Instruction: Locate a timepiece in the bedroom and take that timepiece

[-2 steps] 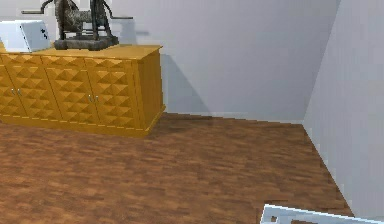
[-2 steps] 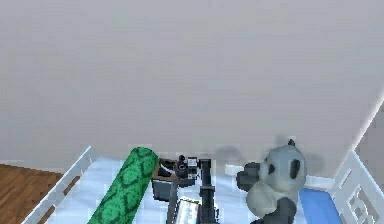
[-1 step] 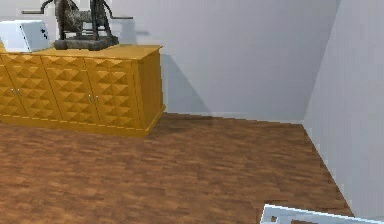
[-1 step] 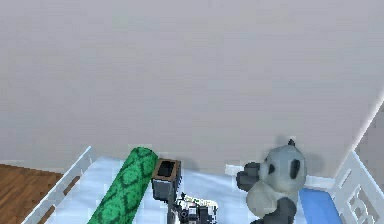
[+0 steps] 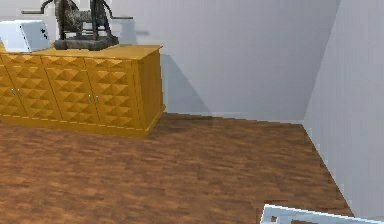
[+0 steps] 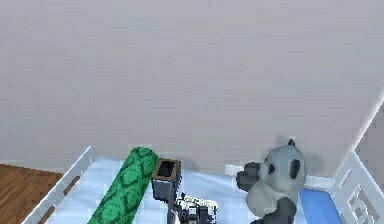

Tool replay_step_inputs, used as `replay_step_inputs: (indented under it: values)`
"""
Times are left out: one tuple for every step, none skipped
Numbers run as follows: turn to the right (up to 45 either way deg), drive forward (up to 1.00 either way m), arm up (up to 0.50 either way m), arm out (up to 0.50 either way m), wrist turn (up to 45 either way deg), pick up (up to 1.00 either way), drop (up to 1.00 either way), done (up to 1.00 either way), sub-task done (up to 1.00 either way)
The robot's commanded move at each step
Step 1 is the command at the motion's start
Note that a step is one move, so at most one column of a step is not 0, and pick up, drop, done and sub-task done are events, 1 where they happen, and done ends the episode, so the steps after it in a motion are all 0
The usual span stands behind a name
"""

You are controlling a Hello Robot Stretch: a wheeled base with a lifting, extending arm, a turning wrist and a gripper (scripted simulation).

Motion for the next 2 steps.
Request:
replay_step_inputs:
  values:
    - [0.0,0.00,0.10,0.00,0.0,0.00,0.00,0.00,0.00]
    - [0.0,0.00,0.00,0.00,0.0,0.00,0.00,1.00,0.00]
